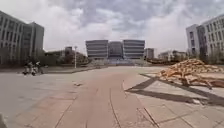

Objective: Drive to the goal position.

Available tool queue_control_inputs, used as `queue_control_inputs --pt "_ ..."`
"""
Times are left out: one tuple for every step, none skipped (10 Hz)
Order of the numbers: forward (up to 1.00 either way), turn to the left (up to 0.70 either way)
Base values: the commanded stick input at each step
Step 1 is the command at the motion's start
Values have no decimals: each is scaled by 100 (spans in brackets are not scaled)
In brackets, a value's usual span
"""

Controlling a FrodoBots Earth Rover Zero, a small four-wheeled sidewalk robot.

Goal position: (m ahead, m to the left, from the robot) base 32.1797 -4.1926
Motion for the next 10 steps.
queue_control_inputs --pt "70 0" --pt "70 0" --pt "70 0" --pt "70 0" --pt "70 0" --pt "70 0" --pt "70 0" --pt "70 0" --pt "70 -1" --pt "70 -2"
